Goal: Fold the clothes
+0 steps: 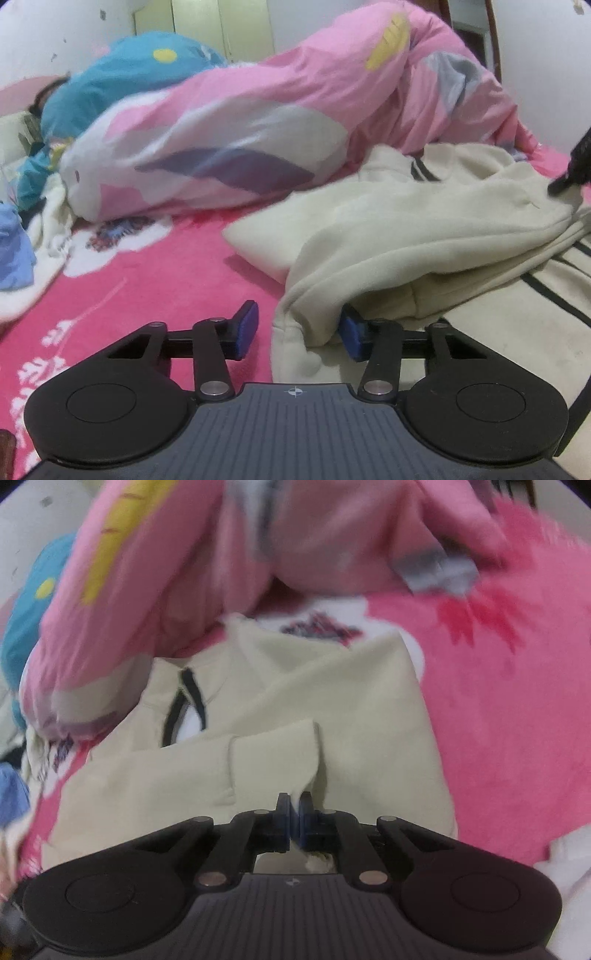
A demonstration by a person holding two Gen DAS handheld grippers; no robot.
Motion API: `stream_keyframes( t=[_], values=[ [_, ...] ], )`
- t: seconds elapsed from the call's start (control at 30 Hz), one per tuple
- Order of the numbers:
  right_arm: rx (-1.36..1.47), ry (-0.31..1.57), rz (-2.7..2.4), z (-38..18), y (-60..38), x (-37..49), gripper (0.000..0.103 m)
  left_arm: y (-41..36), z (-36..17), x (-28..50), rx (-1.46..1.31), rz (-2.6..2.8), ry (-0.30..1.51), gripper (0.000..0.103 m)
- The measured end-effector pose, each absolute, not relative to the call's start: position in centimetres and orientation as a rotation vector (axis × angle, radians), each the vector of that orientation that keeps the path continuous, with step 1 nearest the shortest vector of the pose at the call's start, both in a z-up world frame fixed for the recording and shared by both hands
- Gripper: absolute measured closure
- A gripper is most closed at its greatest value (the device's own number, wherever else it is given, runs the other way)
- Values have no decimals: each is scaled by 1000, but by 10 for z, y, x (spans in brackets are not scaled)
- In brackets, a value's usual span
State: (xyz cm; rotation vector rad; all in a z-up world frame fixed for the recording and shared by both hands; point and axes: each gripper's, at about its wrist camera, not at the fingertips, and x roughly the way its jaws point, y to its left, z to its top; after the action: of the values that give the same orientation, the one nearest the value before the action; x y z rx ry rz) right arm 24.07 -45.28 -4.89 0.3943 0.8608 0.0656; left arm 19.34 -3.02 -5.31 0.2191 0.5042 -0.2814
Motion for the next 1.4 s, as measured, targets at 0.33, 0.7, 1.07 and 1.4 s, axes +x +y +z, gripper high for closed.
stream_keyframes(
  t=[0.33, 0.7, 1.07, 1.4],
  values=[
    [121, 776, -125, -40, -453, 218, 97, -27, -51, 183, 211, -305, 519, 54],
    [-40, 702, -207, 11, -404, 206, 60, -10, -54, 182, 123, -337, 530, 71],
    [-217, 873, 432, 8, -161, 305, 54, -7, -55, 173, 52, -374, 502, 99],
    [-434, 908, 392, -49, -93, 344, 98, -12, -57, 167, 84, -362, 538, 101]
  ],
)
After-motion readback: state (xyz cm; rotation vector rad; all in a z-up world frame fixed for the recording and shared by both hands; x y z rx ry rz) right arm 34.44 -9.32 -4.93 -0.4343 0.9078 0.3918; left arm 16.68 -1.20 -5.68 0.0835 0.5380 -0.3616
